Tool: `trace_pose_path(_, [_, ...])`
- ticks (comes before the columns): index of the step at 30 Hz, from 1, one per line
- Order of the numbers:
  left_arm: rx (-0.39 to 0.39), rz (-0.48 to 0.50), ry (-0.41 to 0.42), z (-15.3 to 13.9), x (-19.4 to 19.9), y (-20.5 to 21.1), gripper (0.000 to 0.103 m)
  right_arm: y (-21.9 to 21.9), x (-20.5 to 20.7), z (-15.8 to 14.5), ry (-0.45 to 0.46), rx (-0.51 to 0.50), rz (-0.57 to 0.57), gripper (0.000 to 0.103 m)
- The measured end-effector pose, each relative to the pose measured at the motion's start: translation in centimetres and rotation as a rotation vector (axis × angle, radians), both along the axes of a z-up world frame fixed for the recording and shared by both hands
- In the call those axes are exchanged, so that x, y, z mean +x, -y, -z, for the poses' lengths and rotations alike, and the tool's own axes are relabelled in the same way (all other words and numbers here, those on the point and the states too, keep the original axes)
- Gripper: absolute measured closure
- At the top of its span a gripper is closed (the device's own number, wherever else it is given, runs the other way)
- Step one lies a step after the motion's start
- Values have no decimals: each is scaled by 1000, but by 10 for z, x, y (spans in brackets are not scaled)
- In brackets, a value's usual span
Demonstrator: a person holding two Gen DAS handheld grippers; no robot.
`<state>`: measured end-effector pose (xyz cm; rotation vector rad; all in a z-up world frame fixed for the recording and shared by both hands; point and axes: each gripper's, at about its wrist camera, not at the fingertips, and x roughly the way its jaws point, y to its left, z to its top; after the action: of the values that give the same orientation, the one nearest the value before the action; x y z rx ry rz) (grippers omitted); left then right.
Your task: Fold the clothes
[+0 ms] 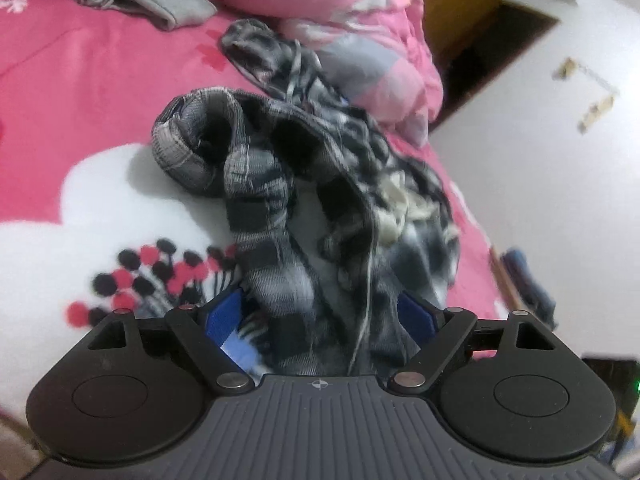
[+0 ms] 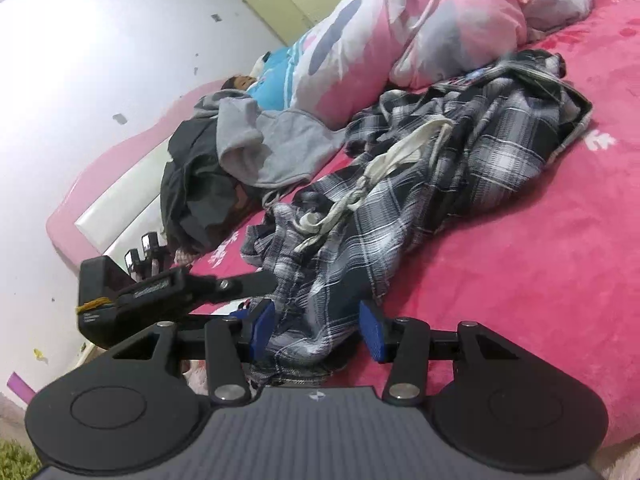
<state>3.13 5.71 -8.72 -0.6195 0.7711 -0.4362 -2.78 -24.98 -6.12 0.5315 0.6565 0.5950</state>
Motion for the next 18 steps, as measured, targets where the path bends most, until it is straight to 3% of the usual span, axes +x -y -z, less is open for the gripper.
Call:
trace_pose_path(5, [29,58,29,-1,-7,13,26,8,2,-6,25,-7,35,53])
trace_pose_path(9, [70,104,74,0,-18,25,30,-1,26,-26,68,-58,-14,53])
trace_pose_path(13, [67,78,84,6,-23,22,51,-49,62,-66,204,-184,-176,50])
trace_pose_path(14, [52,69,80,8,-23,18,53,-66,72,-74,232,-216,-224,47])
trace_pose_path(16, [19,58,76,11,-23,12,58,-100,93,-85,275,-290,-323,28])
trace_pose_path(18, [10,51,87,13,-26,10,64,-137,114,-87,289,-384,-428,27])
